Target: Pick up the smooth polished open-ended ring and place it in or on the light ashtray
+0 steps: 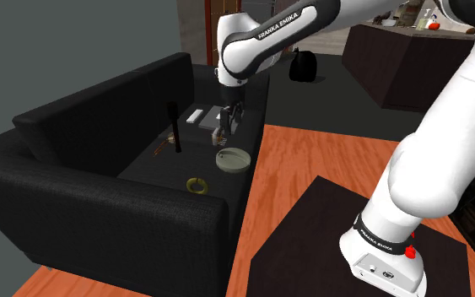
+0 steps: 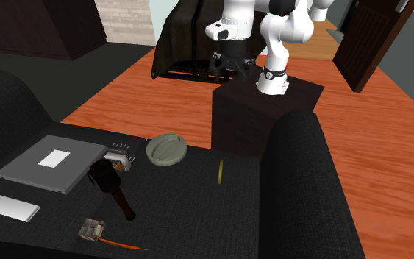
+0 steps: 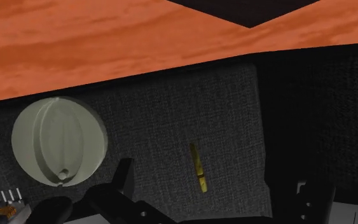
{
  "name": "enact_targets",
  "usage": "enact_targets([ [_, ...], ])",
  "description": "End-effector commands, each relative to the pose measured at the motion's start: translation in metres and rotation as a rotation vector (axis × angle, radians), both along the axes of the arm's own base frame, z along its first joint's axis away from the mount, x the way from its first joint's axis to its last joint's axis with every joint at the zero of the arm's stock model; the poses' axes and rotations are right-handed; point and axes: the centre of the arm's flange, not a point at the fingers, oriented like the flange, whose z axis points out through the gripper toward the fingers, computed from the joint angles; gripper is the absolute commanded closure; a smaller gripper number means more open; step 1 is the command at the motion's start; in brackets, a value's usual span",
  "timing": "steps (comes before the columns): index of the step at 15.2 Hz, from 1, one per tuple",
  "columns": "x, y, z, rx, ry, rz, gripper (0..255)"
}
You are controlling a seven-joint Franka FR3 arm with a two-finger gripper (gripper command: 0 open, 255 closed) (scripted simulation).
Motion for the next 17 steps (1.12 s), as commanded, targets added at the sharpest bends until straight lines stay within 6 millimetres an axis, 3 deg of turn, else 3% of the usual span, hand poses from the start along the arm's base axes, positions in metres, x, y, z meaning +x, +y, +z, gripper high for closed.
enact_targets([
  [1, 0.013, 0.006, -0.021, 0.002, 0.01, 0.02, 0],
  [17, 0.13, 0.064, -0.195, 0.014, 0.093, 0.173, 0],
])
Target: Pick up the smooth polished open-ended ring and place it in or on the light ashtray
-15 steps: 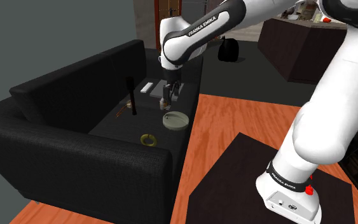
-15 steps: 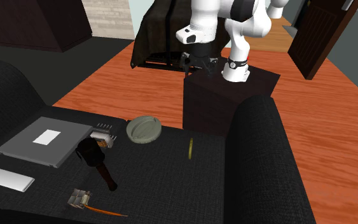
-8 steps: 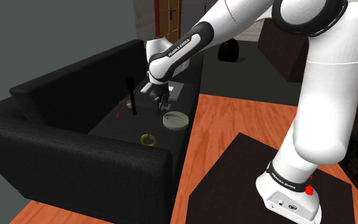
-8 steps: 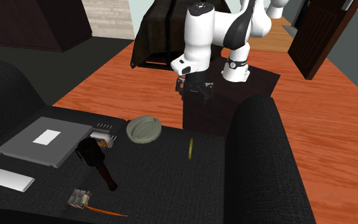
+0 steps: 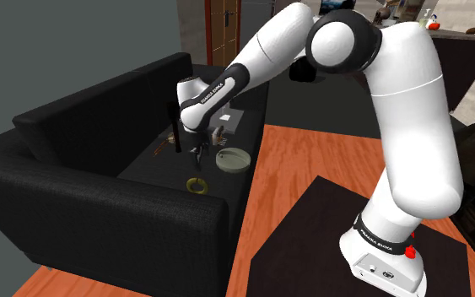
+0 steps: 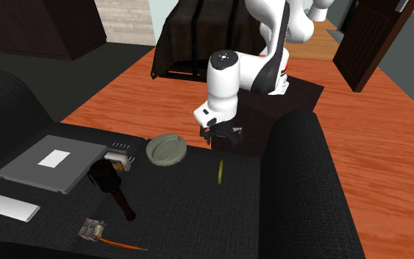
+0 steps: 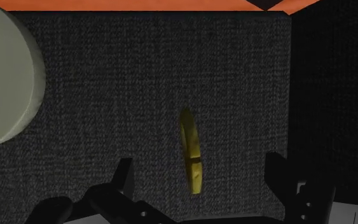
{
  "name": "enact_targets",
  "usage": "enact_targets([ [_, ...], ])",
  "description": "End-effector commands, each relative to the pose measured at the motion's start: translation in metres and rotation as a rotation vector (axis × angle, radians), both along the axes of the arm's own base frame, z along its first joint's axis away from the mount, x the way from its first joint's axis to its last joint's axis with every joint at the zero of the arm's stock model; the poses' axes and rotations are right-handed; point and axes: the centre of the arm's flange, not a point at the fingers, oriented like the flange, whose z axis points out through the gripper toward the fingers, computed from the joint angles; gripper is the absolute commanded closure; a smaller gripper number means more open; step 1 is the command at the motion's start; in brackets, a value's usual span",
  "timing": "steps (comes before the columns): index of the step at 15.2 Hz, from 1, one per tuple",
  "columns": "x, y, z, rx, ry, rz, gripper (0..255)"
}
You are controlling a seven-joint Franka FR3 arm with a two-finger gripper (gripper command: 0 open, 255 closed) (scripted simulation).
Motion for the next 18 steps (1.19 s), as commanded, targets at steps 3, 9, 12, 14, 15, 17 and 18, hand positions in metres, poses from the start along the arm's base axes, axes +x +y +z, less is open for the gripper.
enact_targets([
  [3, 0.025, 0.019, -0.045, 0.003, 0.021, 0.039, 0],
  [9, 0.033, 0.026, -0.083, 0.004, 0.029, 0.054, 0],
  [12, 0.031, 0.025, -0.099, 0.004, 0.029, 0.054, 0],
  [14, 0.03, 0.025, -0.102, 0.004, 0.029, 0.054, 0],
  [15, 0.03, 0.025, -0.102, 0.004, 0.029, 0.054, 0],
  [17, 0.03, 0.025, -0.102, 0.004, 0.029, 0.054, 0],
  [18, 0.03, 0.025, -0.102, 0.004, 0.029, 0.054, 0],
])
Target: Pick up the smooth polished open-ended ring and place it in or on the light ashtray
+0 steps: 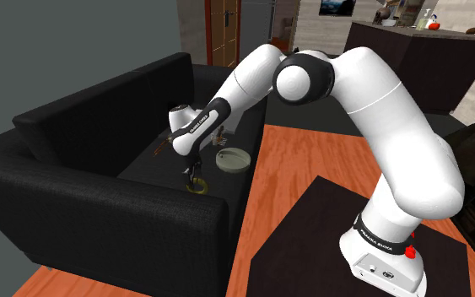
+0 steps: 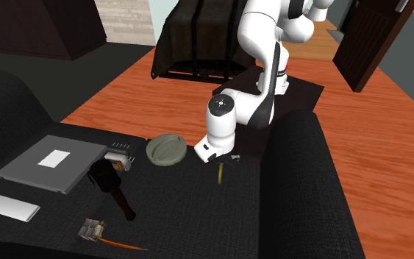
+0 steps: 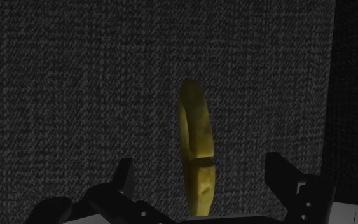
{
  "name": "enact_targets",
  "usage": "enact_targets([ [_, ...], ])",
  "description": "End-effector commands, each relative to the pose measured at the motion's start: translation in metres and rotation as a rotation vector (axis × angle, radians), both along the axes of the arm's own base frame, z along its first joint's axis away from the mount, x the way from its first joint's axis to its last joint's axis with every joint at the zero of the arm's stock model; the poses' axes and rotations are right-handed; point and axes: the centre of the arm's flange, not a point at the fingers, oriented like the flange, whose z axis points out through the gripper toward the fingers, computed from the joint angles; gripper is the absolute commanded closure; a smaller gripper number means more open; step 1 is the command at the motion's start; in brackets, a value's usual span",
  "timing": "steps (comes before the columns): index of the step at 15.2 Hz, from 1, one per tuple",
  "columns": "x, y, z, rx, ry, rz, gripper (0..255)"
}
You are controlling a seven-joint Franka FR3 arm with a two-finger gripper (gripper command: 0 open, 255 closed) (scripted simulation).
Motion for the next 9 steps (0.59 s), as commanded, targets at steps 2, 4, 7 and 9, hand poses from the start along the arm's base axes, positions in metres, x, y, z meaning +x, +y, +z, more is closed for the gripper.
enact_targets([
  [2, 0.0, 0.0, -0.0002, 0.0, 0.0, 0.0, 0],
  [4, 0.0, 0.0, -0.0002, 0.0, 0.0, 0.0, 255],
  [7, 0.0, 0.0, -0.0002, 0.0, 0.0, 0.0, 255],
  [9, 0.0, 0.0, -0.0002, 0.0, 0.0, 0.0, 255],
])
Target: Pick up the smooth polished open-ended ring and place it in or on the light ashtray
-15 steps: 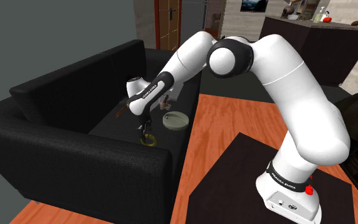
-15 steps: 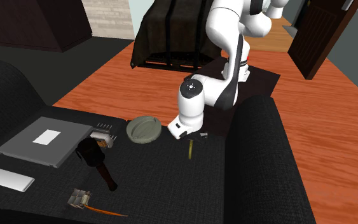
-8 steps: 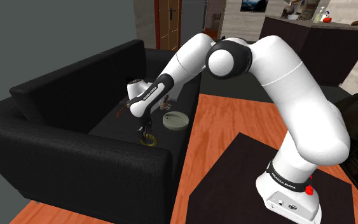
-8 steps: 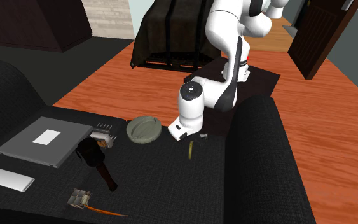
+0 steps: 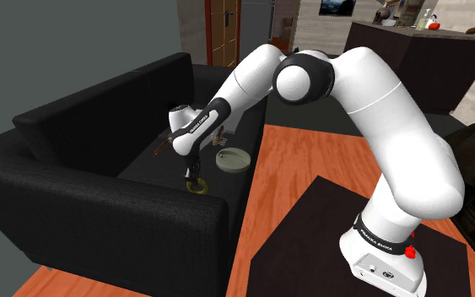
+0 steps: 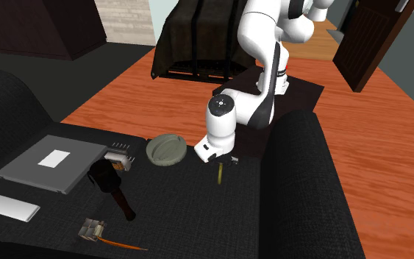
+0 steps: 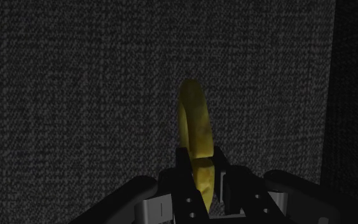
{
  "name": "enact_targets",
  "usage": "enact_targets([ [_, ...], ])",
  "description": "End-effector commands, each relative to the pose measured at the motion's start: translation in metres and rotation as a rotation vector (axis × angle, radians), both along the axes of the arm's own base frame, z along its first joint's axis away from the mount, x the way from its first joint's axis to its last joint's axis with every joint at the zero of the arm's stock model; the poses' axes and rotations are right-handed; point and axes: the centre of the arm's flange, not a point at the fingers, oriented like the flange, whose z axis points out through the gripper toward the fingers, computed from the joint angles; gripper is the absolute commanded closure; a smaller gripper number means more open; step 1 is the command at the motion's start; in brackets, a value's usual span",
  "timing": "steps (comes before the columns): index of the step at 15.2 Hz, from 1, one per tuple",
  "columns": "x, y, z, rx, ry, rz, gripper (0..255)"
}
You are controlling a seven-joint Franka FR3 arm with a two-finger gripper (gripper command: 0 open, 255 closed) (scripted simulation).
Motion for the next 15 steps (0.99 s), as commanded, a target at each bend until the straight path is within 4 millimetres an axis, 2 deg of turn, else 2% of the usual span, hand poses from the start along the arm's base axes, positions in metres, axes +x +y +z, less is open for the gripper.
enact_targets([
  [1, 0.0, 0.0, 0.0, 0.0, 0.0, 0.0, 255],
  [3, 0.0, 0.0, 0.0, 0.0, 0.0, 0.0, 255],
  [15, 0.0, 0.0, 0.063, 0.0, 0.0, 0.0, 255],
])
